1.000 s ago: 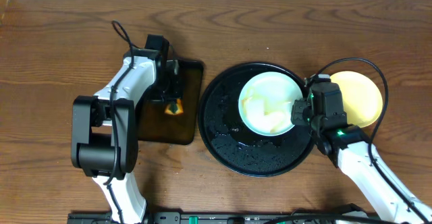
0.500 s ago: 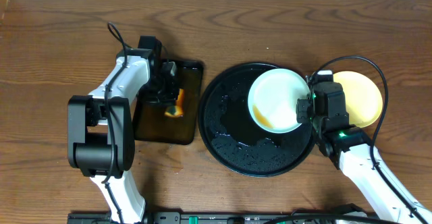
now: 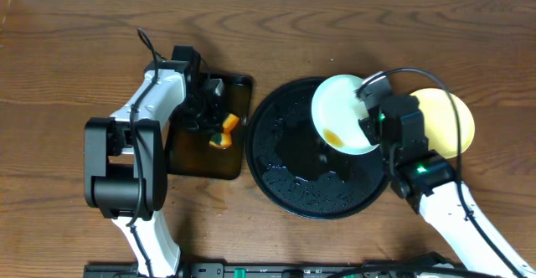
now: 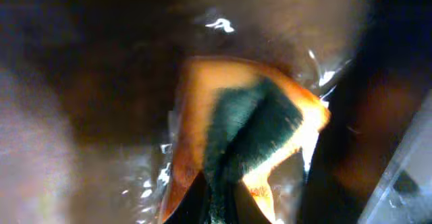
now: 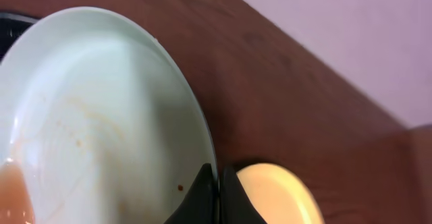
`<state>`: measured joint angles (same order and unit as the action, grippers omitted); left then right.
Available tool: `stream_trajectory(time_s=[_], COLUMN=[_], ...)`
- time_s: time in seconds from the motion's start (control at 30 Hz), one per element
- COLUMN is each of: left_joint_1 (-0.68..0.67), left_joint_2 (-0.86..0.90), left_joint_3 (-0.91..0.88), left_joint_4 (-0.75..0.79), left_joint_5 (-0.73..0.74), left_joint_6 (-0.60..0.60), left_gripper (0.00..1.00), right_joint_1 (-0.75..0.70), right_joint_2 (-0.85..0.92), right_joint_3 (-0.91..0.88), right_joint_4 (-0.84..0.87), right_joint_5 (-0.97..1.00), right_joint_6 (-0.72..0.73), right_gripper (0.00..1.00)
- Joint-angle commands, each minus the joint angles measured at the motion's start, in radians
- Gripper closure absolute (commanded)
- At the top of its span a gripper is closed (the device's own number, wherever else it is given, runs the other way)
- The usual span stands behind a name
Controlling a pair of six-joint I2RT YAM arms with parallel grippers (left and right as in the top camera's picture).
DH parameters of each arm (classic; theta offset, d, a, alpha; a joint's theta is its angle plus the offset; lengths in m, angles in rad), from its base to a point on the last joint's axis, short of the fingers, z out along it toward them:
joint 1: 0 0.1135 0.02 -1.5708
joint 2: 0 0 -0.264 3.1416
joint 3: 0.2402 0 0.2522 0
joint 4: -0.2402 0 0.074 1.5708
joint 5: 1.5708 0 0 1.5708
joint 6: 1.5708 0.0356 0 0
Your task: Clean dirty plates on tray and stack at the side
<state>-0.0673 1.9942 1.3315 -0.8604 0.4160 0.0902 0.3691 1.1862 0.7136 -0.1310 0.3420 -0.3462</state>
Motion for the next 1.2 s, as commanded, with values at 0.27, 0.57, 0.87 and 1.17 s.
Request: stream_trajectory(time_s=[0.27,0.57,0.87,1.17], left_joint_1=[0.005,0.005,0.005,0.005], left_joint_2=[-0.066,-0.170,-0.247,-0.285], left_joint_3=[-0.005,-0.005,-0.005,-0.005], left_joint_4=[0.004,-0.003,-0.007,-0.019], left_joint_5=[-0.122,-0.122,-0.122,-0.122], left_joint_6=[-0.047,-0.048,-0.048,-0.048], left_gripper=[0.87,0.46,0.40,0.39], right_joint_1=[0.087,0.148,0.148,0.098], right_joint_2=[-0.018,-0.018,-0.018,-0.018], right_joint_3=[0.026,0.026,0.026,0.026], right_joint_4=[0.065,0.189,0.224,0.246], right_joint_5=[0.127,0.261,0.284,0.350], right_joint_6=[-0.168,-0.259,-0.253,-0.072], right_gripper=[0.99,0.99,0.99,0.99])
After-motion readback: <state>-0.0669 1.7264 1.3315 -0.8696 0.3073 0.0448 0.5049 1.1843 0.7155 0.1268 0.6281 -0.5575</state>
